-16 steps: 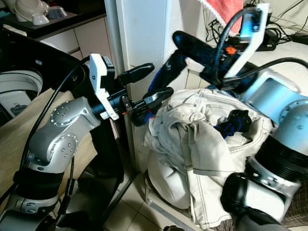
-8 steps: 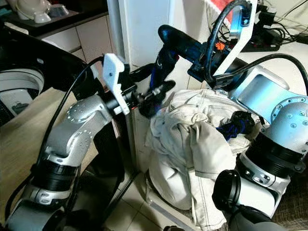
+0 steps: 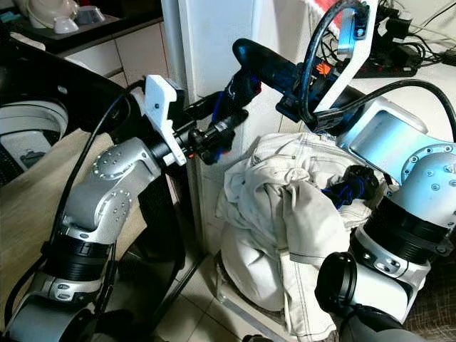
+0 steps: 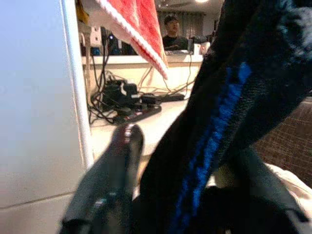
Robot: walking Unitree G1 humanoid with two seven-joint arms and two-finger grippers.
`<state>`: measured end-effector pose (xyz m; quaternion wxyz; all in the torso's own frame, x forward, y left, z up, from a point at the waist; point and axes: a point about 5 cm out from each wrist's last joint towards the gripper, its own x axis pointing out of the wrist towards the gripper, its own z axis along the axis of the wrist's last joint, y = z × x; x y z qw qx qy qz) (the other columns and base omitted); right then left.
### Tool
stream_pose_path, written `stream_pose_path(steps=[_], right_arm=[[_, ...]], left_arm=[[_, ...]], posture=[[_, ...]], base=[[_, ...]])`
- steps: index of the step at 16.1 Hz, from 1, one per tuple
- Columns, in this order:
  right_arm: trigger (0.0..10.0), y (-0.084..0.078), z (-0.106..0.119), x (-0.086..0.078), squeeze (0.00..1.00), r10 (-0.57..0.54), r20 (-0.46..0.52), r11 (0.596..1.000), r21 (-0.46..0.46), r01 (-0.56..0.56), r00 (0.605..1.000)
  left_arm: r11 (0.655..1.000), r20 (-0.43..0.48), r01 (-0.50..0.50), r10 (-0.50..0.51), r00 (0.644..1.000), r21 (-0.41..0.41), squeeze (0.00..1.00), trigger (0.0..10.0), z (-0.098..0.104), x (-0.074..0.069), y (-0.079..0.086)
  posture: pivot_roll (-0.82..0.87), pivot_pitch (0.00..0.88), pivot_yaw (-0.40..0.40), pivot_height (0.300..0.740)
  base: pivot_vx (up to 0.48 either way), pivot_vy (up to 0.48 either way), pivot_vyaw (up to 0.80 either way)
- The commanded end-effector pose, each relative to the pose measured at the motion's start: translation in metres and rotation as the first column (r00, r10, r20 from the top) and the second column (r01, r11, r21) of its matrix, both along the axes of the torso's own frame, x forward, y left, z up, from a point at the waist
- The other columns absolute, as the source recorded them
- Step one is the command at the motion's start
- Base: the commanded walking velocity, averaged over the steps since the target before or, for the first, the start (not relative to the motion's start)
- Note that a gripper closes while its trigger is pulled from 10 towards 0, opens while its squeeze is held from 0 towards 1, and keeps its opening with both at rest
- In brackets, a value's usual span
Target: Clothes washing
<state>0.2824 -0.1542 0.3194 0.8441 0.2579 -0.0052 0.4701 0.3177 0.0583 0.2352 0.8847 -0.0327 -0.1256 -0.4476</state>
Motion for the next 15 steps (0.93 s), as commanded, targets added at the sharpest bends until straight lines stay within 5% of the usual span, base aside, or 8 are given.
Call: stream_pose_path(steps=[1, 5, 6, 8, 9, 10, 15], right_arm=[[0.0, 0.001, 0.003, -0.003, 0.00, 0.008, 0.020, 1.000, -0.005, -0.008, 1.000], [0.0, 0.003, 0.000, -0.003, 0.00, 0.002, 0.012, 1.000, -0.016, -0.002, 1.000], [2.7, 0.003, 0.000, -0.004, 0.00, -0.006, 0.018, 1.000, -0.021, 0.007, 1.000], [4.5, 0.002, -0.002, -0.004, 0.00, -0.022, 0.019, 0.999, -0.026, 0.022, 1.000], [10.0, 0.002, -0.003, -0.004, 0.75, -0.033, 0.019, 0.999, -0.040, 0.033, 0.999], [10.0, 0.002, -0.004, -0.003, 1.00, -0.030, 0.007, 0.999, -0.030, 0.030, 1.000], [10.0, -0.009, -0.007, -0.005, 1.00, -0.082, 0.001, 0.996, -0.027, 0.082, 0.997]], left_arm=[[0.999, 0.005, -0.036, 0.036, 0.999, 0.009, 0.00, 0.0, 0.000, 0.005, 0.004], [0.996, -0.004, -0.078, 0.078, 0.997, -0.032, 0.00, 0.0, 0.005, 0.010, 0.010], [0.995, -0.009, -0.089, 0.089, 0.996, -0.041, 0.00, 0.0, 0.004, 0.010, 0.013], [0.992, -0.006, -0.122, 0.122, 0.993, -0.044, 0.00, 0.0, 0.004, 0.013, 0.017], [0.990, -0.002, -0.131, 0.131, 0.991, -0.047, 0.00, 0.0, 0.005, 0.014, 0.019], [0.989, 0.007, -0.138, 0.139, 0.990, -0.054, 0.00, 0.0, 0.008, 0.015, 0.021], [0.959, 0.061, -0.261, 0.269, 0.961, -0.111, 0.00, 0.0, 0.028, 0.025, 0.047]], posture=[[-0.09, 0.000, 0.014, 0.740], [-0.09, 0.000, 0.013, 0.740], [-0.08, 0.000, 0.010, 0.740], [-0.08, 0.000, 0.012, 0.740], [-0.08, 0.000, 0.013, 0.740], [-0.08, 0.000, 0.013, 0.740], [-0.07, 0.000, 0.020, 0.740]], base=[[0.000, 0.000, 0.00], [0.000, 0.000, 0.00], [0.000, 0.000, 0.00], [0.000, 0.000, 0.00], [0.000, 0.000, 0.00], [0.000, 0.000, 0.00], [0.000, 0.000, 0.00]])
